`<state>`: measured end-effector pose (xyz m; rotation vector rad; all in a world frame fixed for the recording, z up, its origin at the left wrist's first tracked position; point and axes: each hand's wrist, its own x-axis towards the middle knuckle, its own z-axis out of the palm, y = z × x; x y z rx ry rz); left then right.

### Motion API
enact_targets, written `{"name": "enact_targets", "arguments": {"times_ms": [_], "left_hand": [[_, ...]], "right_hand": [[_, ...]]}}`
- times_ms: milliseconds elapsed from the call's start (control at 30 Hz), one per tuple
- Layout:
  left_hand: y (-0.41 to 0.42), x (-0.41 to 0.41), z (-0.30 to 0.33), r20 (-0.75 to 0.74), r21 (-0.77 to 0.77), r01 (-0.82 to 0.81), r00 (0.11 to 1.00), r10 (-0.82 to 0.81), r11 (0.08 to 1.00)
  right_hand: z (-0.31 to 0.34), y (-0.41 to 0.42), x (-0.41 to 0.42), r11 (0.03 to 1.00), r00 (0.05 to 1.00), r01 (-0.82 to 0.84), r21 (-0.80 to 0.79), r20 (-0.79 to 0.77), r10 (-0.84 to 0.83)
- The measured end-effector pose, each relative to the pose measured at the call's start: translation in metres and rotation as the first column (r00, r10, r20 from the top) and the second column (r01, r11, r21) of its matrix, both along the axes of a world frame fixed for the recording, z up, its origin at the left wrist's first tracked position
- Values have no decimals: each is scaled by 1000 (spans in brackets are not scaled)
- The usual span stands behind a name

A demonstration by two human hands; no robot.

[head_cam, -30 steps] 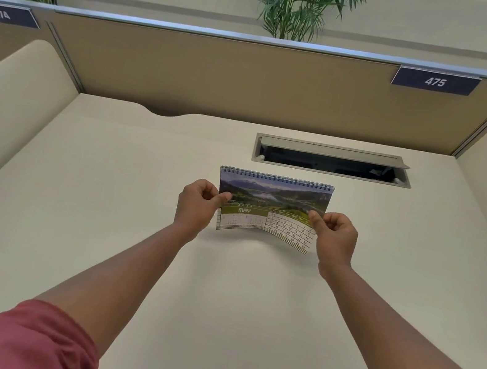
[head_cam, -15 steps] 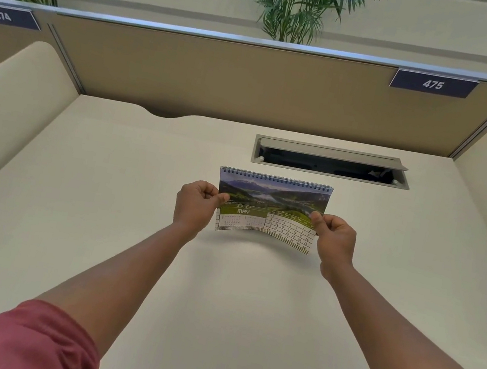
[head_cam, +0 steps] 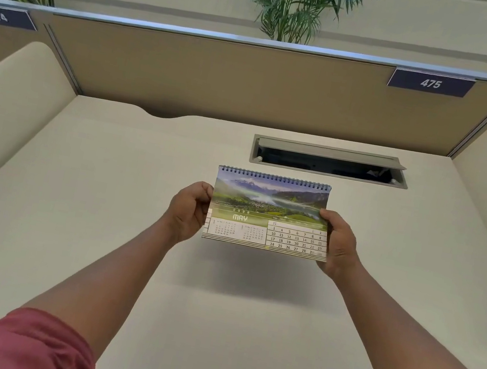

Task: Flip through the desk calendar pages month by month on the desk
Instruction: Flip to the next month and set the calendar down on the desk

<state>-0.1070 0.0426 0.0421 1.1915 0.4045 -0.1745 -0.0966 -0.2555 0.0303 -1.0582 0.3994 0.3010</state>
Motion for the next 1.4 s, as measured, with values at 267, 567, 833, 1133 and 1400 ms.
{"name": "enact_targets", "arguments": {"times_ms": [267, 567, 833, 1133, 1400], "left_hand": [[3, 15, 9, 236, 421, -51, 970, -54, 905], [-19, 43, 22, 373, 563, -270, 926, 51, 781], [-29, 57, 20, 296, 645, -282, 949, 108, 710], [-25, 51, 7, 147, 661, -89, 989, -12, 745], [-32, 33, -21, 112, 526, -162, 986, 121, 835]], "right_hand": [[5, -1, 3, 966, 994, -97, 238, 72, 82], [1, 8, 19, 976, 978, 208, -59, 13, -208], [-3, 12, 25, 910, 953, 294, -292, 156, -258], [-10, 14, 27, 860, 953, 222, -460, 287, -93], [-41, 2, 31, 736, 973, 192, -649, 225, -55]]}}
